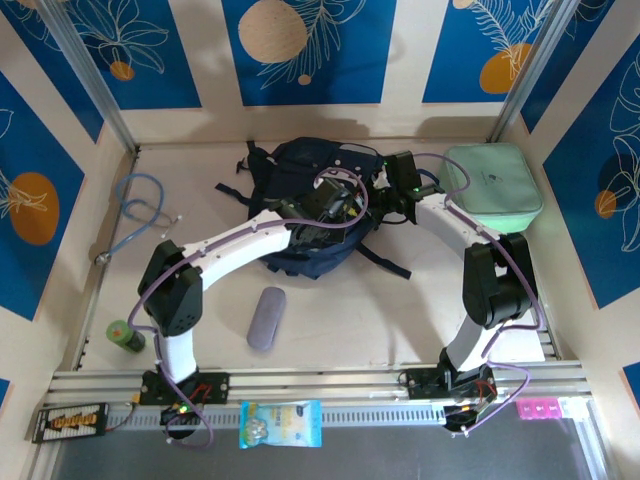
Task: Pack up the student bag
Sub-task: Unzip the student bag at the center of the table.
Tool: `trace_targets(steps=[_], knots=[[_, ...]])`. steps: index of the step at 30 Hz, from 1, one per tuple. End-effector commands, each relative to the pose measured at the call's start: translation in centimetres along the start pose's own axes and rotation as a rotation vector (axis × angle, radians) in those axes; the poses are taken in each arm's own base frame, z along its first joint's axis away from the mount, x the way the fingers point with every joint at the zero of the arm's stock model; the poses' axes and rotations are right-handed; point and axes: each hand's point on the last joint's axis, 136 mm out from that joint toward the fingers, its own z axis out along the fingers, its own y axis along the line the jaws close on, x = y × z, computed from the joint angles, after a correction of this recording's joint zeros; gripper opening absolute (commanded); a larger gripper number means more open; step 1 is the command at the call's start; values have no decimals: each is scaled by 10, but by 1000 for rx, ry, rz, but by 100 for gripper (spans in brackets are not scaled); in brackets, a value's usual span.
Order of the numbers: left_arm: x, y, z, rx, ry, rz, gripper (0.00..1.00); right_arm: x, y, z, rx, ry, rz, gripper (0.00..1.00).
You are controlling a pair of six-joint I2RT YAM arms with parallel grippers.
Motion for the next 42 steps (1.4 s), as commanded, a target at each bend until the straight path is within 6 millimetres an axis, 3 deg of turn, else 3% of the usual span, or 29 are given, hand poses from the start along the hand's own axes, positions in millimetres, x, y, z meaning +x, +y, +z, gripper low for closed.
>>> trace_targets(steps=[1, 7, 12, 15, 18, 21, 26, 33, 36, 39, 42], knots=[[0, 13, -1, -62, 9, -6, 21, 1, 7, -2, -44, 22, -5, 2], [0, 16, -5, -65, -7, -13, 6, -1, 5, -2, -44, 18, 6, 2], [0, 18, -7, -68, -19, -14, 16, -1, 6, -1, -50, 19, 6, 2], [3, 18, -5, -67, -7, -10, 16, -1, 5, -1, -49, 20, 12, 2], [4, 16, -5, -58, 0, -7, 2, -2, 4, -2, -47, 16, 14, 2], [1, 20, -14, -62, -22, 0, 0, -4, -2, -3, -39, 5, 27, 2], [2, 49, -28, -102, -40, -15, 0, -13, -9, -14, -48, -34, 44, 1], [12, 108, -35, -135, -26, -6, 0, -26, -24, -29, -22, -68, 48, 1], [6, 97, -36, -48, -42, 105, 0, -31, -28, -35, -13, -81, 33, 2], [2, 63, -40, 119, -24, 196, 0, -34, -29, -41, -17, -96, 13, 7], [-1, 32, -42, 249, -1, 254, 0, -36, -32, -53, -18, -116, 7, 18]])
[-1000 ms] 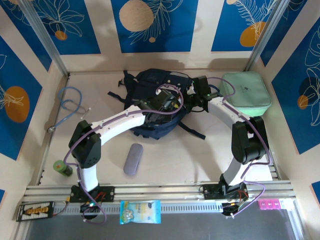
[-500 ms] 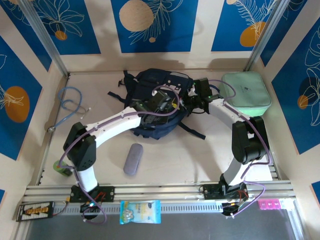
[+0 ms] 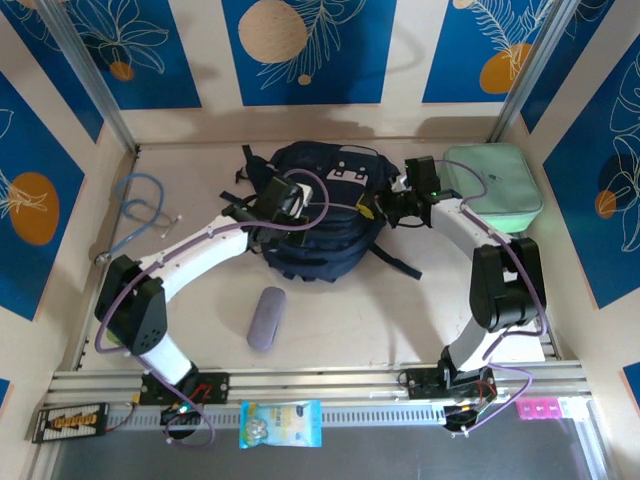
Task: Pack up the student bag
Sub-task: Unzip the student bag at the center of the table.
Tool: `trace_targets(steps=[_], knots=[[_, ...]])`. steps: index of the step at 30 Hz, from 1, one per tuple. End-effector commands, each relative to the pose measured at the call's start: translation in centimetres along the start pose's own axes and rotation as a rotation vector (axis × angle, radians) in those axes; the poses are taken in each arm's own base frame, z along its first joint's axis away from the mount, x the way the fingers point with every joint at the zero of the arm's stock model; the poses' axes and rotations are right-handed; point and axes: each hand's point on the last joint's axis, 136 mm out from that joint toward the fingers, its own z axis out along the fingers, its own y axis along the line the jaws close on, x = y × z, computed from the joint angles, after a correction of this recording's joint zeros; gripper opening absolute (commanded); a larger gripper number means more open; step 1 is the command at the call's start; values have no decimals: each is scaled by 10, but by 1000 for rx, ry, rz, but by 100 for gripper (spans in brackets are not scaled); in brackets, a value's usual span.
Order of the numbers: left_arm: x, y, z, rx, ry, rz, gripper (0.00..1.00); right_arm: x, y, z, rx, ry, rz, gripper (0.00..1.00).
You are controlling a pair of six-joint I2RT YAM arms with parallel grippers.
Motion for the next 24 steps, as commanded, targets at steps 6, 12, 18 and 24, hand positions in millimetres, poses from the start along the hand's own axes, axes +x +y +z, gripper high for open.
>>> trace_targets(steps=[6, 12, 18, 24], knots=[[-30, -91, -6, 330, -2, 155, 0, -13, -4, -63, -12, -176, -36, 44], [-37, -136, 7, 462, 5, 81, 0, 1, -38, -98, 116, -294, 74, 48], [-33, -156, 26, 481, 34, 59, 0, 15, -58, -107, 132, -358, 165, 50], [-23, -157, 35, 472, 64, 57, 0, 23, -37, -91, 53, -296, 135, 51]])
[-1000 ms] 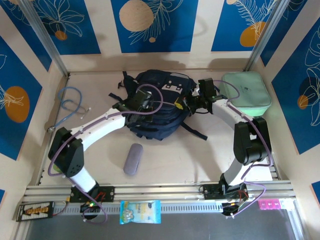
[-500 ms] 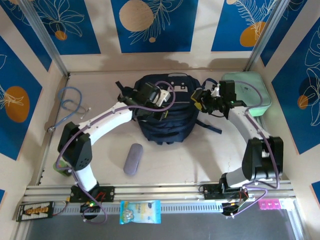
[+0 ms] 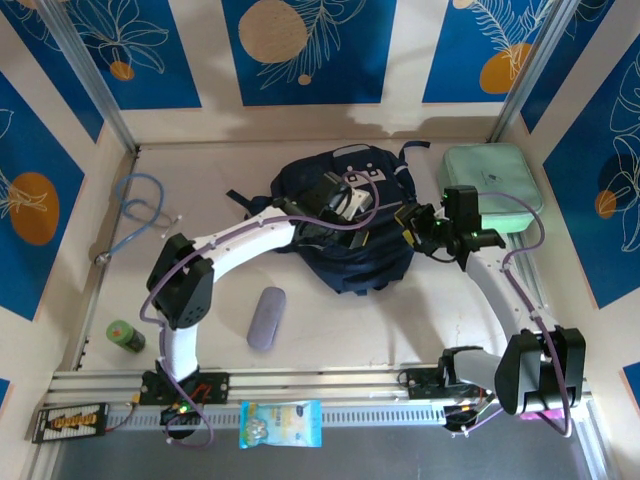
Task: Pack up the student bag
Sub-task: Unzip the student bag at the center of the table.
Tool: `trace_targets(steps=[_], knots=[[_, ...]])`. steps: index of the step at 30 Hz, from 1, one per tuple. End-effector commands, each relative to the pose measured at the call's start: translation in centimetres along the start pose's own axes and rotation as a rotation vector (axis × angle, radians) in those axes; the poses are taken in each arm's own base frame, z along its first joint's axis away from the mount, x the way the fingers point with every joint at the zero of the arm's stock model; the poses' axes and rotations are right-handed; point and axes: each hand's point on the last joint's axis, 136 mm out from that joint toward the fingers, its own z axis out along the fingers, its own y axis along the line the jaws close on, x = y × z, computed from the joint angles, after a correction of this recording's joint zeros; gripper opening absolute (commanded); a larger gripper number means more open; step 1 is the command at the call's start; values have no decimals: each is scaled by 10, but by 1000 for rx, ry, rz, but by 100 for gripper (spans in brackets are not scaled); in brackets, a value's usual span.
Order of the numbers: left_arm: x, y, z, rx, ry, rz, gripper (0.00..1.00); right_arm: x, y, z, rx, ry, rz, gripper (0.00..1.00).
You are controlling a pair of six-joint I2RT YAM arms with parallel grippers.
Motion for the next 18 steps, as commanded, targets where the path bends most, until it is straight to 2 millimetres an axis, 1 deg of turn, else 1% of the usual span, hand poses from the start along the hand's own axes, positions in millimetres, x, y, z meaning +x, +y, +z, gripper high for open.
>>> trace_targets(steps=[1, 5, 8, 11, 13, 16, 18], knots=[[-12, -16, -1, 50, -32, 12, 0, 8, 14, 7, -57, 33, 4, 51], [-10, -15, -2, 46, -28, 11, 0, 11, 18, 18, -60, 70, 18, 51], [-9, -15, -3, 46, -26, 12, 0, 16, 20, 27, -59, 99, 11, 47], [-8, -14, -3, 45, -22, 13, 0, 18, 20, 33, -53, 110, 5, 38], [-7, -13, -2, 41, -19, 13, 0, 18, 20, 36, -48, 114, 5, 30], [-6, -12, -4, 30, -16, 20, 0, 16, 18, 36, -37, 107, 1, 19], [-4, -10, -5, 20, -11, 26, 0, 14, 18, 34, -29, 95, -3, 14]])
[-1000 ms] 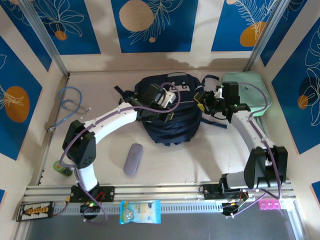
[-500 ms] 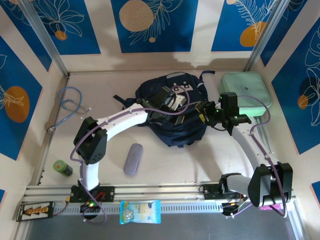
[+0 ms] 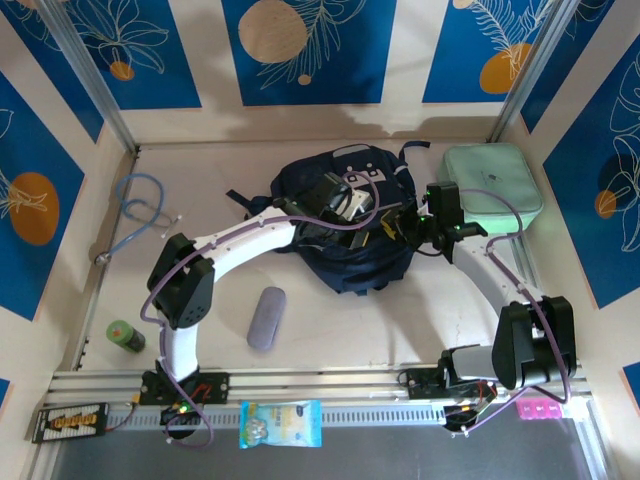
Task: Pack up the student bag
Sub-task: Unzip the student bag at the center of the table.
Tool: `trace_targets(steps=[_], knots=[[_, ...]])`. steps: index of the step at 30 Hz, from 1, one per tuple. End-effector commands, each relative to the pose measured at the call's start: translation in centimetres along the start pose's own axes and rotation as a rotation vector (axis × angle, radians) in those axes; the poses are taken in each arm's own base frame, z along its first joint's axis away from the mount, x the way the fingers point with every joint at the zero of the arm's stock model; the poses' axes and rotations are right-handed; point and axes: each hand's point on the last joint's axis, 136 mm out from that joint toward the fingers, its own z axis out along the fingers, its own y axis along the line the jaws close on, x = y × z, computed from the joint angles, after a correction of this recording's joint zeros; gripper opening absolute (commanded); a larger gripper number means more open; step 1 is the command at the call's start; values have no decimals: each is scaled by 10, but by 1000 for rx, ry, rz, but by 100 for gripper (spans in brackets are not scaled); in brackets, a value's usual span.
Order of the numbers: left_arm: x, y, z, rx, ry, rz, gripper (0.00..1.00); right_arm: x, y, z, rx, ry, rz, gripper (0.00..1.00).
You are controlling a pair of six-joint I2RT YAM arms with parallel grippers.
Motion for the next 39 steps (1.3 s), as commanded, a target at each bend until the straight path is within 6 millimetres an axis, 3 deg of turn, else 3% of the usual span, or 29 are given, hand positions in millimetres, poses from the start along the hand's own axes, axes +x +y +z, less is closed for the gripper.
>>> trace_targets(steps=[1, 7, 16, 21, 26, 39], knots=[[-4, -12, -6, 25, -9, 36, 0, -3, 8, -4, -4, -11, -21, 13], [13, 2, -15, -14, 39, 48, 0, -18, 8, -13, 10, -66, -37, 8], [67, 42, -44, -143, 127, 50, 0, -33, 9, -18, 9, -108, -25, 5], [84, 58, -54, -203, 150, 63, 0, -36, 8, -16, 12, -110, -21, 5], [75, 88, -67, -326, 116, -14, 0, -37, 9, -17, 13, -113, -26, 5], [51, 121, -75, -367, 66, -88, 0, -36, 10, -18, 4, -89, -40, 5]])
